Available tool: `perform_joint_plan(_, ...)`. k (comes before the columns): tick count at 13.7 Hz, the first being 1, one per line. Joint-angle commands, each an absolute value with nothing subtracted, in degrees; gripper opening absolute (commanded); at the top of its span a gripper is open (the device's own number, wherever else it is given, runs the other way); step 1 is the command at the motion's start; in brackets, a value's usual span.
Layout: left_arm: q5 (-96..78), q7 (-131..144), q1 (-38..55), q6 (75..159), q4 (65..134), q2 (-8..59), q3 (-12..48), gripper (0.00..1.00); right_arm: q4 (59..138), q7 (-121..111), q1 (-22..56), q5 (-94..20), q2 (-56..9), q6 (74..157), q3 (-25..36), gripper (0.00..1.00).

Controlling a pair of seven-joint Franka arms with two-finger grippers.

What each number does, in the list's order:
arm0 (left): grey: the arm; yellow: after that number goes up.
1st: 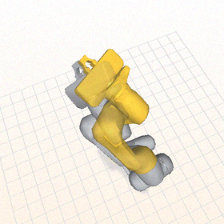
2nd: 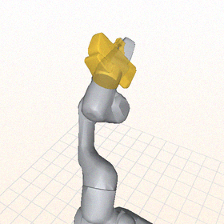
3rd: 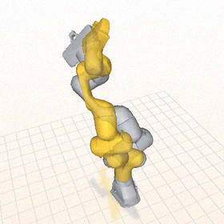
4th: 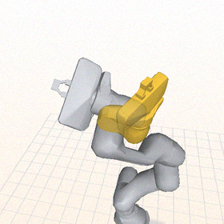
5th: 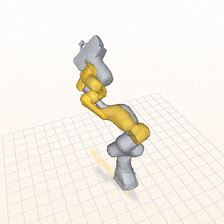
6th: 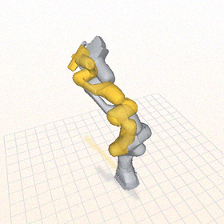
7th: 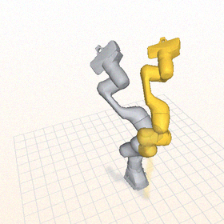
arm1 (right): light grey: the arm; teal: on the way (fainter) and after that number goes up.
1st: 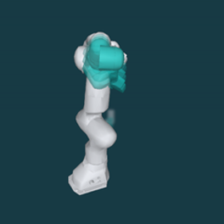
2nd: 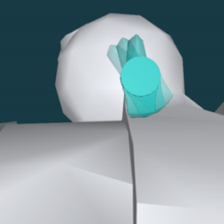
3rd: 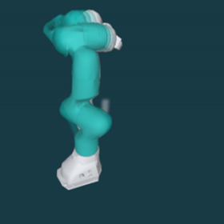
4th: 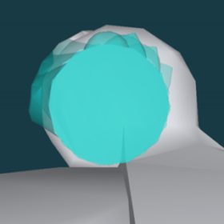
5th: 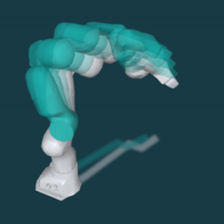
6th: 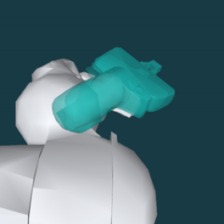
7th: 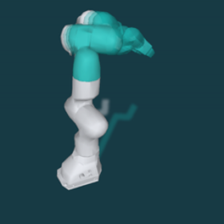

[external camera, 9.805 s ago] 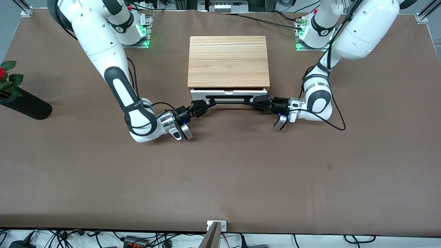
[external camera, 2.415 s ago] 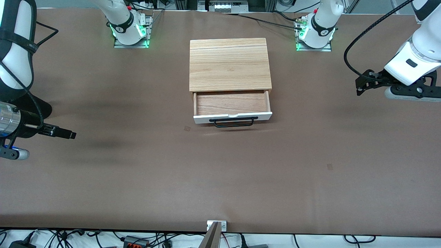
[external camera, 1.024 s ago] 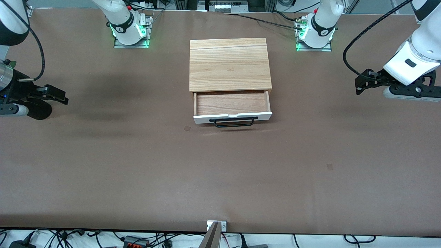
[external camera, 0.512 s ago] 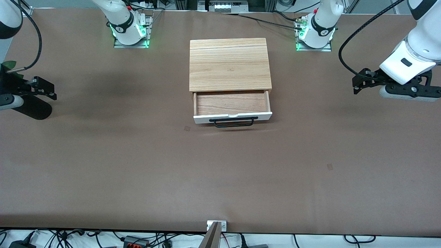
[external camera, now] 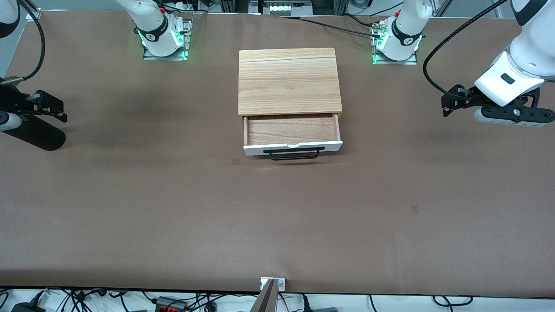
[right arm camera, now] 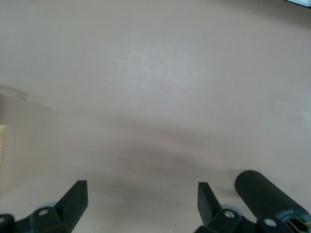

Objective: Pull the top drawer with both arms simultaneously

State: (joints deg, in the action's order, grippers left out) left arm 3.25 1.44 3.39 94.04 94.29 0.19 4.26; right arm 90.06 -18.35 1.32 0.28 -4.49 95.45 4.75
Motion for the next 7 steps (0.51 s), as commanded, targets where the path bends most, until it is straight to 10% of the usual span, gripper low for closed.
perform_joint_plan(1, 2.20, 0.26, 3.08, 92.55, 92.46, 0.97, 4.39, 1.00, 88.77, -19.86, 0.52, -0.18, -4.22, 93.78, 3.78, 1.00)
perform_joint_plan(7, 2.20, 0.26, 3.08, 92.55, 92.37, 0.97, 4.39, 1.00, 88.86, -19.78, 0.53, -0.44, -4.39, 93.78, 3.69, 1.00)
